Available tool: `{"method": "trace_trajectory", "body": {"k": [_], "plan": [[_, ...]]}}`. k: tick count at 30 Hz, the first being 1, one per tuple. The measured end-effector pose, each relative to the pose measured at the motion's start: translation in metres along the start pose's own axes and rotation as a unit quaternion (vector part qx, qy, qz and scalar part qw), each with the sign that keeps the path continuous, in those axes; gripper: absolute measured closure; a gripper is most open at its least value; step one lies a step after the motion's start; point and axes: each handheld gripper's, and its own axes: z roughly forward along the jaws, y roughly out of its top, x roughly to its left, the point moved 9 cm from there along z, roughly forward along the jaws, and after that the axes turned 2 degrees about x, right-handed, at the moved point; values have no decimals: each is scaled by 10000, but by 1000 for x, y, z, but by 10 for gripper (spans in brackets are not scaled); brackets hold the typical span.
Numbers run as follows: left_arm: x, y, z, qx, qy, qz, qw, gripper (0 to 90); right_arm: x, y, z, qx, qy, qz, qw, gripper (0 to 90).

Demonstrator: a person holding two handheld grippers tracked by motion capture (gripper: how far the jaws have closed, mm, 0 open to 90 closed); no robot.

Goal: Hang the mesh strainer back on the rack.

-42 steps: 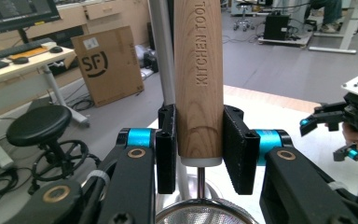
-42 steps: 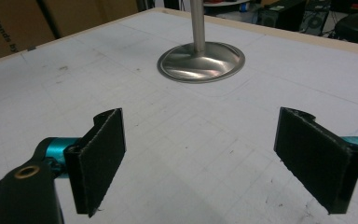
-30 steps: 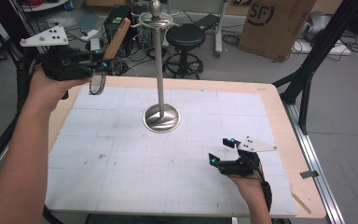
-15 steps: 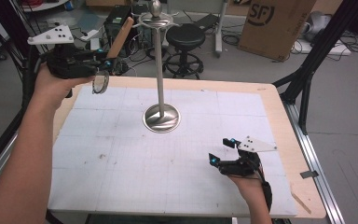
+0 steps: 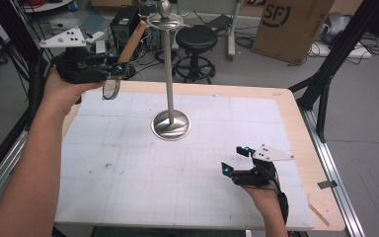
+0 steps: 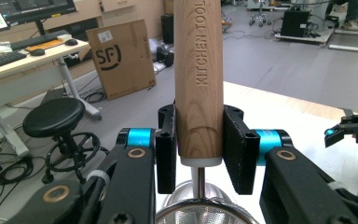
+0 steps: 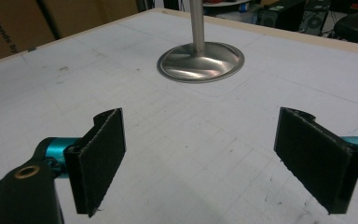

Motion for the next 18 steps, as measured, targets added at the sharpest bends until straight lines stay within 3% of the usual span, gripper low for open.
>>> {"method": "trace_trajectory", "body": {"k": [9, 18], "plan": [[-6, -2, 13, 58, 2, 19, 10000, 684, 0, 1, -1, -24, 0, -14, 10000, 154], [-9, -7, 32, 263, 196, 16, 9995, 683, 0, 0, 0, -20, -1, -4, 10000, 154]]}}
